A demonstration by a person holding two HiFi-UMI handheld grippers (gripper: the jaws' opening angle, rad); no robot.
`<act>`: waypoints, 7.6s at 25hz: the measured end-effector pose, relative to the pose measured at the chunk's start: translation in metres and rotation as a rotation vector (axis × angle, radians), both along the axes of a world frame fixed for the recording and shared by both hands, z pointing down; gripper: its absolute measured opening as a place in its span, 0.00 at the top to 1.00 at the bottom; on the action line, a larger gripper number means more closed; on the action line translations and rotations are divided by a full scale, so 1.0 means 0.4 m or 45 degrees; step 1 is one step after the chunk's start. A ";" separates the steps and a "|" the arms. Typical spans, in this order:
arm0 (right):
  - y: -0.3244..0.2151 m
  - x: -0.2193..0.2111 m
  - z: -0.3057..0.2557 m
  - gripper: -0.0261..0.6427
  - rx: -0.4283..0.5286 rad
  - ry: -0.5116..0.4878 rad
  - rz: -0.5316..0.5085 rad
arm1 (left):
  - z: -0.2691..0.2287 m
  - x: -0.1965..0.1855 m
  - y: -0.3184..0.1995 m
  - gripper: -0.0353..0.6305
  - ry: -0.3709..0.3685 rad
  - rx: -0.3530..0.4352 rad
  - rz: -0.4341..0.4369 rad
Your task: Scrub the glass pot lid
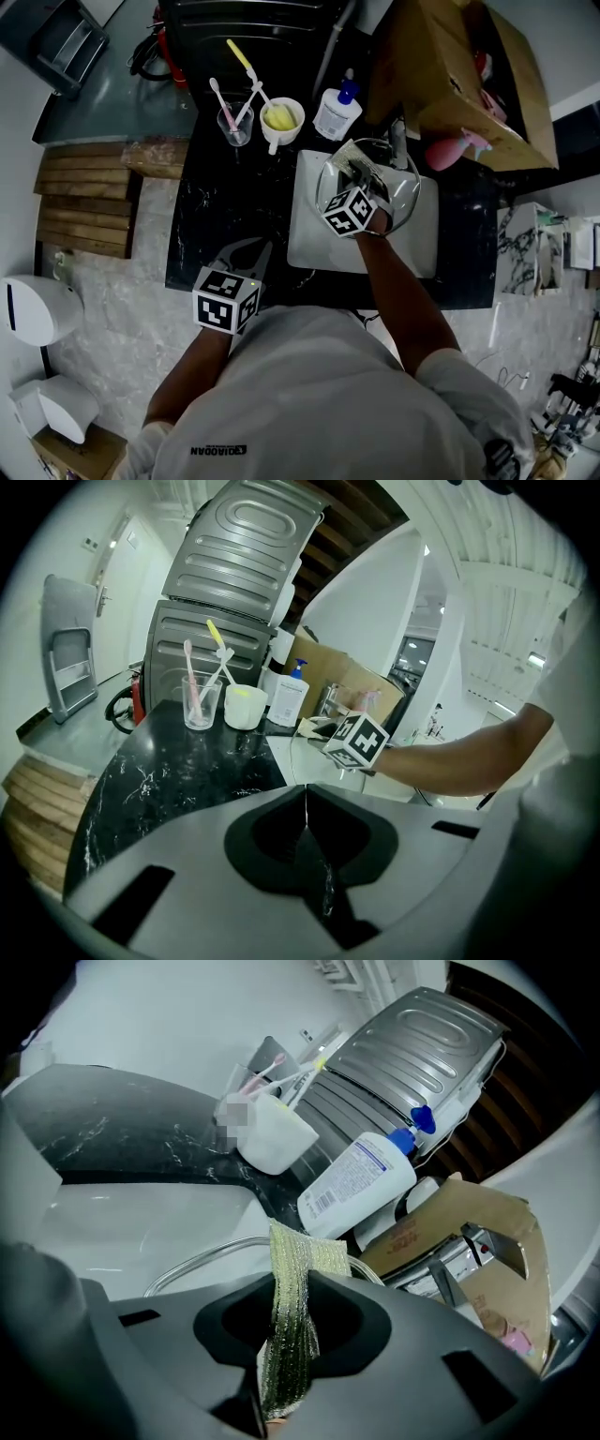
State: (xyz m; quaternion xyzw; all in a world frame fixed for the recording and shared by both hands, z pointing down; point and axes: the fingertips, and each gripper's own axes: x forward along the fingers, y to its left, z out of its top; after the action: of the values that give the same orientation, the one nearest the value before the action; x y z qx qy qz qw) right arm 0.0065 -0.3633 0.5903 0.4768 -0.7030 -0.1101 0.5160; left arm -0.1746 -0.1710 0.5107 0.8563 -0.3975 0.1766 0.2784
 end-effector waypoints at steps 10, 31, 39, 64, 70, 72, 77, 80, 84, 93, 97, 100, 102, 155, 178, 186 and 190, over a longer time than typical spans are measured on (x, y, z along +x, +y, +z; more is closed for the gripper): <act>0.049 -0.042 0.036 0.81 -0.037 0.070 -0.159 | -0.010 0.033 0.015 0.92 0.005 0.018 -0.004; 0.177 -0.093 0.115 0.81 -0.145 0.174 -0.496 | -0.026 0.104 0.077 0.92 -0.009 0.036 -0.112; 0.232 -0.095 0.151 0.81 -0.217 0.198 -0.647 | -0.034 0.133 0.088 0.92 -0.028 0.049 -0.147; 0.378 -0.008 0.228 0.80 -0.396 0.327 -1.027 | -0.037 0.266 0.153 0.92 -0.052 0.042 -0.222; 0.410 0.035 0.235 0.80 -0.438 0.371 -1.103 | -0.037 0.312 0.168 0.92 -0.049 0.040 -0.220; 0.420 0.051 0.238 0.80 -0.452 0.381 -1.127 | -0.037 0.325 0.172 0.92 -0.045 0.044 -0.226; 0.443 0.096 0.242 0.80 -0.491 0.382 -1.144 | -0.036 0.356 0.184 0.92 -0.026 0.051 -0.237; 0.456 0.116 0.246 0.80 -0.523 0.358 -1.133 | -0.033 0.371 0.188 0.92 -0.017 0.050 -0.242; 0.477 0.138 0.254 0.80 -0.583 0.312 -1.111 | -0.027 0.395 0.198 0.92 -0.012 0.039 -0.241; 0.513 0.144 0.232 0.80 -0.862 -0.078 -0.916 | -0.012 0.424 0.216 0.92 -0.007 0.010 -0.234; 0.533 0.148 0.236 0.80 -0.973 -0.147 -0.892 | -0.009 0.416 0.211 0.92 -0.008 0.001 -0.222; 0.538 0.146 0.238 0.80 -1.007 -0.181 -0.869 | -0.010 0.409 0.201 0.92 -0.008 -0.003 -0.200; 0.542 0.144 0.238 0.80 -1.031 -0.224 -0.830 | -0.012 0.405 0.192 0.92 -0.007 -0.003 -0.177; 1.022 0.306 -0.396 0.83 -0.005 -1.589 0.093 | -0.114 0.564 0.551 0.92 0.122 0.152 0.281; 1.324 0.316 -0.423 0.83 -0.018 -1.590 -0.007 | -0.189 0.551 0.852 0.92 0.023 0.232 0.156; 1.302 0.253 -0.461 0.83 0.022 -1.527 -0.002 | -0.216 0.503 0.800 0.92 0.043 0.246 0.203; 1.287 0.238 -0.455 0.83 0.031 -1.528 0.027 | -0.203 0.494 0.790 0.92 0.049 0.236 0.233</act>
State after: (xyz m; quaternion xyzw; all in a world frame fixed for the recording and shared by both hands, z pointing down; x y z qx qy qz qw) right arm 0.1018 0.1515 0.4081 0.4686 -0.8655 0.1755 0.0246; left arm 0.0231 0.1451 0.4295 0.9144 -0.3268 0.1473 0.1883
